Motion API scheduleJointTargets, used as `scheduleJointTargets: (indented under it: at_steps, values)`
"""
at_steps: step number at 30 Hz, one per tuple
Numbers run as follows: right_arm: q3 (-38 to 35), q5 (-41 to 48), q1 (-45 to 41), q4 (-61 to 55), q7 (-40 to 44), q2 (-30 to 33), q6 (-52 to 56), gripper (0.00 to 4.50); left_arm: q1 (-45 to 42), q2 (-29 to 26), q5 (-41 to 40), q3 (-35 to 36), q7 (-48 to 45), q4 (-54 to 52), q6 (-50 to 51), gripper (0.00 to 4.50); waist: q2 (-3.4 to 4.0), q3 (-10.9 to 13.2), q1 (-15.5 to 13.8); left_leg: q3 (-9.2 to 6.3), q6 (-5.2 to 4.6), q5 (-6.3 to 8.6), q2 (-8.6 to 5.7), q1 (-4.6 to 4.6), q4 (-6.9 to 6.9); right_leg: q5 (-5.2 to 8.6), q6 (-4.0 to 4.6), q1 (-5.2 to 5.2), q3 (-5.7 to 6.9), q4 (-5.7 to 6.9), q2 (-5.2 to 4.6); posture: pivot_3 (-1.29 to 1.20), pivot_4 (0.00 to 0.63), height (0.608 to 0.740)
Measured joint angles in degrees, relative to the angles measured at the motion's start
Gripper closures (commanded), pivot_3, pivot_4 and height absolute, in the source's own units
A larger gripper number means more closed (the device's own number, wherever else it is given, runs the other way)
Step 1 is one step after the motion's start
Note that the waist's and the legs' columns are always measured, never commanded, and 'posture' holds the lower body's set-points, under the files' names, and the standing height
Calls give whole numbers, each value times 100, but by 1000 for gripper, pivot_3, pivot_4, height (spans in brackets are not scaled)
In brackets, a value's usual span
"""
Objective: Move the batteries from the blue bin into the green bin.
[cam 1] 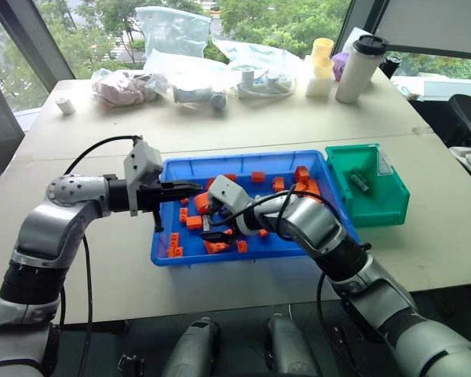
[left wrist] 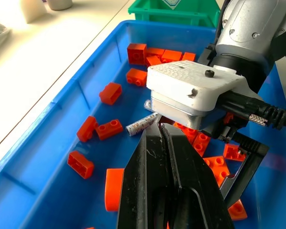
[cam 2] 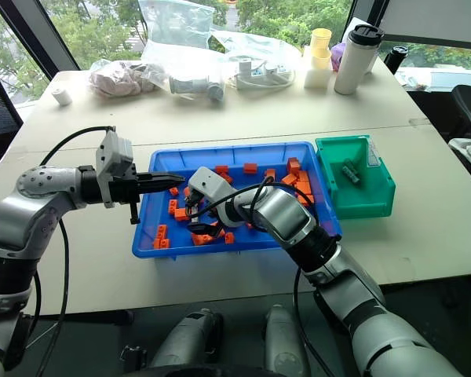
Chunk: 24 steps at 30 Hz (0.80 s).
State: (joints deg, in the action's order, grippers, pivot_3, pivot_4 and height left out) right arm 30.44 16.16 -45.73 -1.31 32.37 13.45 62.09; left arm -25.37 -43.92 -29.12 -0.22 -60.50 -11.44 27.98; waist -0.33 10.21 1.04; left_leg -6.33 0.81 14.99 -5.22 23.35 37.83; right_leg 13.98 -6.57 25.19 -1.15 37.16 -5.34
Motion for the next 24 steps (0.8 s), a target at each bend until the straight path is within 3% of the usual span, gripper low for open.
scheduleJointTargets:
  at_steps: [5,8,12,16,20,24]
  values:
    - [171,-249,-58,70,3,-127,-29,44,37,0,2,8,95,-73,0,4500,1,-1,2,0,-3,2,0,0,0,0,0,1,0,1,1,0,150,740]
    - [351,-440,-111,93,16,-114,-107,818,46,0,41,35,111,-73,0,4500,1,-2,2,0,-3,2,0,-1,-1,0,0,1,0,1,2,0,150,740]
    - [599,-743,-170,81,23,-64,-188,2886,66,1,98,41,142,-73,-6,4500,1,-4,2,0,-3,1,0,-1,-1,0,0,1,0,1,2,0,150,740]
    - [771,-934,-170,-8,81,-45,-269,4496,70,2,139,54,153,-72,-21,4500,2,-6,-1,0,-3,2,0,-2,-1,0,0,0,0,1,2,0,150,740]
    - [799,-1088,-121,-305,95,249,-245,4496,60,78,183,47,147,-69,-131,4500,1,-8,-39,-2,-4,2,-3,-3,0,0,0,-4,2,0,1,0,150,740]
    - [111,-984,209,-859,134,845,223,4496,31,168,243,24,146,-43,-219,4500,1,-8,-55,-5,-5,3,-5,0,0,0,0,-6,4,-3,-2,0,150,740]
